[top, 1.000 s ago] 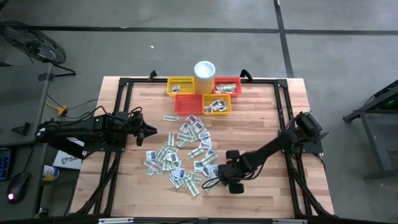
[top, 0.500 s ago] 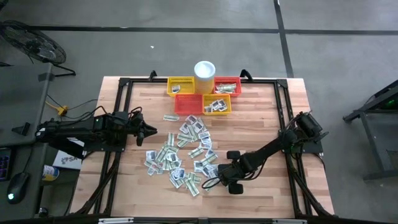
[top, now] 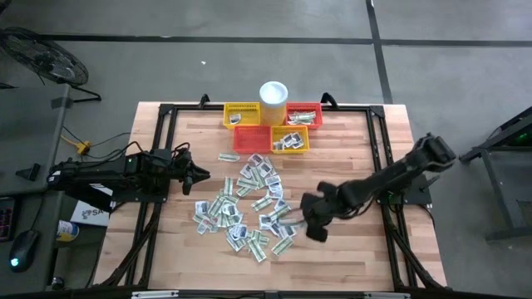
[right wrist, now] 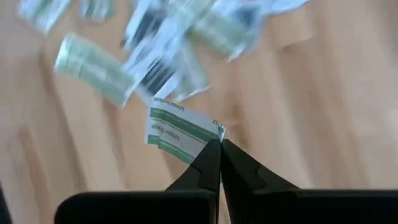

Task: Pick & Place First Aid Supplies
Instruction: Put the green bandage pack into the top orange basket

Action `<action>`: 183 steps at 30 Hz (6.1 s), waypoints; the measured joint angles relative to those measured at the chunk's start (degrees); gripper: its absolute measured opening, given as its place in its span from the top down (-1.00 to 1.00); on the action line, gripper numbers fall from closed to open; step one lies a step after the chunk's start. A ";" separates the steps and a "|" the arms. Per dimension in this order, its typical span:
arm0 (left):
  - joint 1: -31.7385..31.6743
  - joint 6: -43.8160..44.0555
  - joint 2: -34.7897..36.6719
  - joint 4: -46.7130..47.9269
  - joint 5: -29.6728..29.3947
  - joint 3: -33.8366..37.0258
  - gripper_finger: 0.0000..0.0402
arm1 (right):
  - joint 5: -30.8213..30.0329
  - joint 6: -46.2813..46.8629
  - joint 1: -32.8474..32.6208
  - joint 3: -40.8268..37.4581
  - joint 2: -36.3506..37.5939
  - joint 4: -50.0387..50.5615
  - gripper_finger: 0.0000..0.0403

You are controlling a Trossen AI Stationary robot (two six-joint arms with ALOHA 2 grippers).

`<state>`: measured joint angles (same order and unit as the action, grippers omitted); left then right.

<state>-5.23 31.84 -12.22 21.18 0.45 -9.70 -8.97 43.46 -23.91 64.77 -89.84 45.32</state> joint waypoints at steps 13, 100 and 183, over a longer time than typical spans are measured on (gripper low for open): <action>0.01 0.02 0.01 0.00 0.00 0.01 0.60 | -16.31 4.59 12.91 5.64 8.56 10.35 1.00; -0.01 -0.01 0.01 -0.02 0.00 0.01 0.60 | 19.71 -22.19 63.56 8.24 -6.78 -3.86 0.34; -0.01 0.02 0.01 -0.02 0.00 0.01 0.60 | -7.21 38.63 2.86 -25.42 -2.34 -48.22 0.34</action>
<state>-5.23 31.86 -12.21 21.17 0.45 -9.69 -16.19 82.08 -21.04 39.35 -92.18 -2.90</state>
